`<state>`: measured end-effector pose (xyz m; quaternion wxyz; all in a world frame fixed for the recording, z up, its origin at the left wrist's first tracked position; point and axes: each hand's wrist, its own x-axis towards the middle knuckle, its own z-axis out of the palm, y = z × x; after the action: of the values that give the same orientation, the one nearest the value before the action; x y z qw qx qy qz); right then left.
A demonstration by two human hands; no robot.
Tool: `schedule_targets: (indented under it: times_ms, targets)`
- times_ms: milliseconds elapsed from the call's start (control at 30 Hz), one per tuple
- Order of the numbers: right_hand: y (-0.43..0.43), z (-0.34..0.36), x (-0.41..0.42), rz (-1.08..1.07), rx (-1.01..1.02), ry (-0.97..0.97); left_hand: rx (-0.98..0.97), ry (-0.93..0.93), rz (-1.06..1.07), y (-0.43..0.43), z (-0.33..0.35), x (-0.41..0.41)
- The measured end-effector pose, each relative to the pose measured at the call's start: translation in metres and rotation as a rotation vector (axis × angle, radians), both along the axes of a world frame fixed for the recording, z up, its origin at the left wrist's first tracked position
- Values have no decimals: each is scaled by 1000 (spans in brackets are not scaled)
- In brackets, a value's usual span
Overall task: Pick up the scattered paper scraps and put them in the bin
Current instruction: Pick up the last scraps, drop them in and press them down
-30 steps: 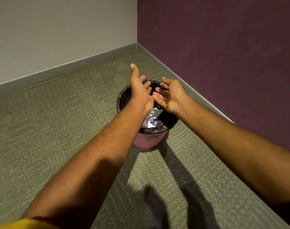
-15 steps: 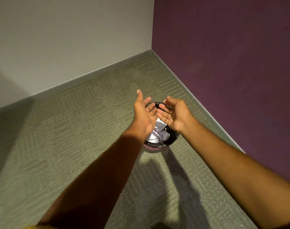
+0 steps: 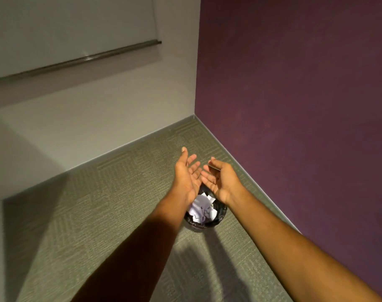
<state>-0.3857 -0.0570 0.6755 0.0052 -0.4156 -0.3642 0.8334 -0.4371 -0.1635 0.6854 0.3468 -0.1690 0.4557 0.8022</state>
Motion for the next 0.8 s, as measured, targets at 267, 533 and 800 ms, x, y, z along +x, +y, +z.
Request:
schedule_targets:
  times_ms: [267,533,800]
  targets:
    - [-12,26,7,17,14,-18,-53,6,-48,-21,27,10]
    - [14,-61,-7,-4,-38,-147,-146,-186,-26,-26,-60,-6]
    - [62,-173,-6,-43,-61,-281,-317,-257,10,-17,-171,-10]
